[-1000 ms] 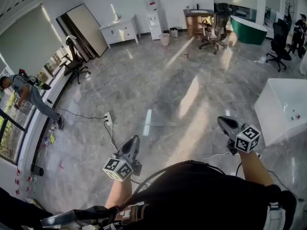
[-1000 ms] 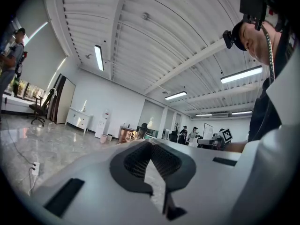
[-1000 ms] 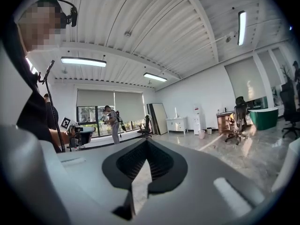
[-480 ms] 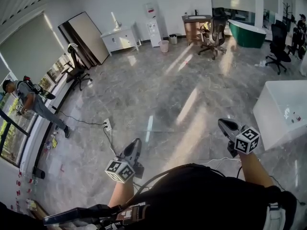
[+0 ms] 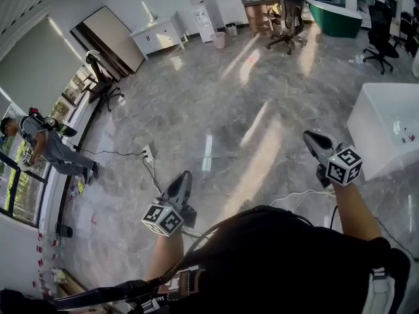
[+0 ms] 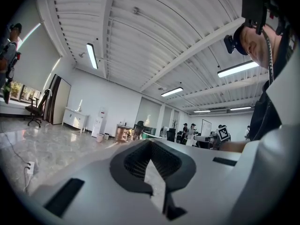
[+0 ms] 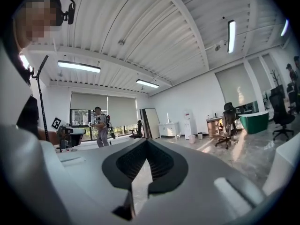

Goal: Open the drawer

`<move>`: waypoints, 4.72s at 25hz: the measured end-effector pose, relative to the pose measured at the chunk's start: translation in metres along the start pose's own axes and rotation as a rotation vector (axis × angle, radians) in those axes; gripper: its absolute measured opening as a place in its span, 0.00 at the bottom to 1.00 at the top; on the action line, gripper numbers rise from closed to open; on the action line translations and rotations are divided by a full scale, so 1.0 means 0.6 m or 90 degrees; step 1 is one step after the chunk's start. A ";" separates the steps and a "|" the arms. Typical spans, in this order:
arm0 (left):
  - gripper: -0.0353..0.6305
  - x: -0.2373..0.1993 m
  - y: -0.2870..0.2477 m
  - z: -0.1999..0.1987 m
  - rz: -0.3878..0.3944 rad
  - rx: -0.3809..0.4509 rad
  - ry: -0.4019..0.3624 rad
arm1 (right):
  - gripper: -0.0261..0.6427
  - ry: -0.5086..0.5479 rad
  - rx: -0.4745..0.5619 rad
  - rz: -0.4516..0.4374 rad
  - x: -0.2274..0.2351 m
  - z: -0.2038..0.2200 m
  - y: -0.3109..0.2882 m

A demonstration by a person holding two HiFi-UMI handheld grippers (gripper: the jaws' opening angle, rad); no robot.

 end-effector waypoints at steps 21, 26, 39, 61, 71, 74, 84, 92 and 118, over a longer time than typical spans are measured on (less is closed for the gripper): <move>0.04 -0.294 -0.201 0.056 0.064 0.008 0.041 | 0.04 0.053 -0.030 0.002 0.029 -0.027 -0.349; 0.04 -0.506 -0.256 0.013 0.069 0.000 0.031 | 0.04 0.036 -0.034 0.001 0.016 -0.052 -0.565; 0.04 -0.821 -0.338 -0.029 0.004 0.004 0.032 | 0.04 -0.002 -0.072 -0.019 0.072 -0.049 -0.907; 0.04 -1.047 -0.665 -0.077 -0.263 0.065 0.037 | 0.04 0.024 -0.119 -0.301 0.371 -0.147 -1.477; 0.04 -1.184 -0.770 -0.040 -0.245 0.036 0.055 | 0.04 -0.011 -0.173 -0.288 0.434 -0.073 -1.606; 0.04 -1.254 -0.821 -0.039 -0.203 0.041 0.057 | 0.04 0.023 -0.169 -0.269 0.437 -0.086 -1.659; 0.04 -1.565 -0.852 -0.144 -0.131 0.057 0.036 | 0.04 0.016 -0.119 -0.174 0.375 -0.169 -1.902; 0.04 -1.729 -0.821 -0.171 -0.123 0.051 0.051 | 0.04 0.018 -0.136 -0.203 0.271 -0.155 -2.085; 0.04 -2.083 -1.142 -0.199 -0.317 0.086 0.045 | 0.04 0.042 -0.173 -0.379 0.491 -0.228 -2.691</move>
Point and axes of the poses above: the fingertips, and each gripper's own axes: y backward along the fingers, x to its right, z out of its underside, the point moved 1 cm from there along y, backward along the fingers, and after that the axes turned 7 degrees about -y, right-handed, at the moved point
